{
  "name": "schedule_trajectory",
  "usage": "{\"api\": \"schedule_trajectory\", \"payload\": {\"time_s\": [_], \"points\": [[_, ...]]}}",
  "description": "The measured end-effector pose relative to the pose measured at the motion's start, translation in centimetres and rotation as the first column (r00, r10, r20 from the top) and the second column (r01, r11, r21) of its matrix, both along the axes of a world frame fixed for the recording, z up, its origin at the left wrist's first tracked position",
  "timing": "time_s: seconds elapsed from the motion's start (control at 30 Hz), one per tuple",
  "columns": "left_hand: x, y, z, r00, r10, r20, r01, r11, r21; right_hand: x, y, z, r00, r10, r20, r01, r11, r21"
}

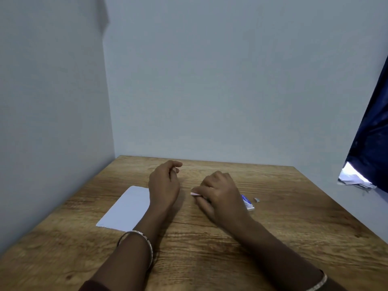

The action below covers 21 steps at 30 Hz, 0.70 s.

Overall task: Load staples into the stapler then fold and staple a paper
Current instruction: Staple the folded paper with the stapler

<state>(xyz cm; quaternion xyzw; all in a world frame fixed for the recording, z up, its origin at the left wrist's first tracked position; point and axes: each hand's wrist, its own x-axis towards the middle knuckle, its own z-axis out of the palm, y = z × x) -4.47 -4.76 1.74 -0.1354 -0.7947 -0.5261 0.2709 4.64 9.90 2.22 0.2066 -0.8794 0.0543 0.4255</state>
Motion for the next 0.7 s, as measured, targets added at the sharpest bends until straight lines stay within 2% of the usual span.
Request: {"api": "schedule_trajectory", "payload": {"time_s": [0.1,0.2,0.3,0.43,0.7], "points": [[0.3,-0.5,0.1,0.997,0.070,-0.038,-0.070,0.997,0.022,-0.3,-2.2,-0.3,0.994,-0.061,0.095,0.044,0.984,0.174],[0.7,-0.9,-0.2,0.995,0.099,-0.022,-0.098,0.995,0.034,-0.8,-4.2,-0.9,0.955,-0.107,0.276,0.046,0.974,0.221],[1.1,-1.2,-0.3,0.995,0.097,-0.001,-0.097,0.995,0.025,-1.0,-5.0,-1.2,0.885,-0.135,0.445,0.075,0.986,0.149],[1.5,-1.3,-0.4,0.997,0.077,0.022,-0.077,0.997,-0.013,-0.6,-4.5,-1.2,0.804,-0.108,0.584,0.110,0.993,0.032],[2.6,-1.6,-0.9,0.996,0.081,0.021,-0.077,0.985,-0.153,0.7,-3.5,-1.6,0.772,0.007,0.635,0.070,0.993,-0.096]]}}
